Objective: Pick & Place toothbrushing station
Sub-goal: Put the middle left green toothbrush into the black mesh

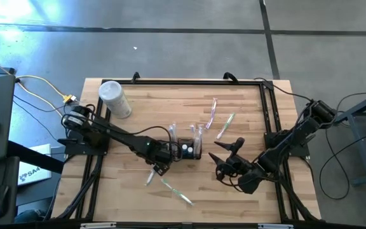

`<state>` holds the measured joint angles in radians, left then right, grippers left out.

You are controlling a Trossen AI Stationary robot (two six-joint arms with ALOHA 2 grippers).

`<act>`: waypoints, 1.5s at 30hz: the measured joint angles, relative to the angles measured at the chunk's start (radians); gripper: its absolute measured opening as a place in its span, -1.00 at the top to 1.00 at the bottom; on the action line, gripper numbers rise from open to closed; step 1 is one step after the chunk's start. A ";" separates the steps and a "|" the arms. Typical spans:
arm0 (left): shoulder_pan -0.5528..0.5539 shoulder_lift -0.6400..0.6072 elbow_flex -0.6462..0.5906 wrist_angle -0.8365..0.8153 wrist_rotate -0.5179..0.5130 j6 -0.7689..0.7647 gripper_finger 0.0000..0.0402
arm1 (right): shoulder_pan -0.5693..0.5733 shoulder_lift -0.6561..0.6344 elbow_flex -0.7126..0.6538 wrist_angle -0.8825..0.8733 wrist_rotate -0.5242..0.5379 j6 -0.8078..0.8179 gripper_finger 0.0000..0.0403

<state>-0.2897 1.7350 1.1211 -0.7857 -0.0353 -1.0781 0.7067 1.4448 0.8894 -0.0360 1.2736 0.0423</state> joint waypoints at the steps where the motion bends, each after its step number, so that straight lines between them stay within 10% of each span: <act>1: 0.000 0.010 -0.001 -0.004 0.003 0.000 -0.18 | 0.000 0.000 0.000 0.000 0.001 0.002 -0.17; 16: 0.002 0.015 -0.079 0.144 0.042 -0.027 -0.12 | 0.000 0.000 0.000 -0.020 0.000 0.020 -0.17; 27: 0.002 0.017 -0.082 0.102 0.025 -0.021 0.90 | 0.000 0.000 0.000 -0.019 -0.001 0.017 -0.17; 45: -0.018 0.016 0.014 -0.188 -0.079 0.055 1.00 | 0.000 0.000 0.000 -0.020 -0.002 0.014 -0.17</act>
<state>-0.3078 1.7510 1.1350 -0.9732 -0.1139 -1.0227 0.7067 1.4448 0.8894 -0.0560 1.2716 0.0566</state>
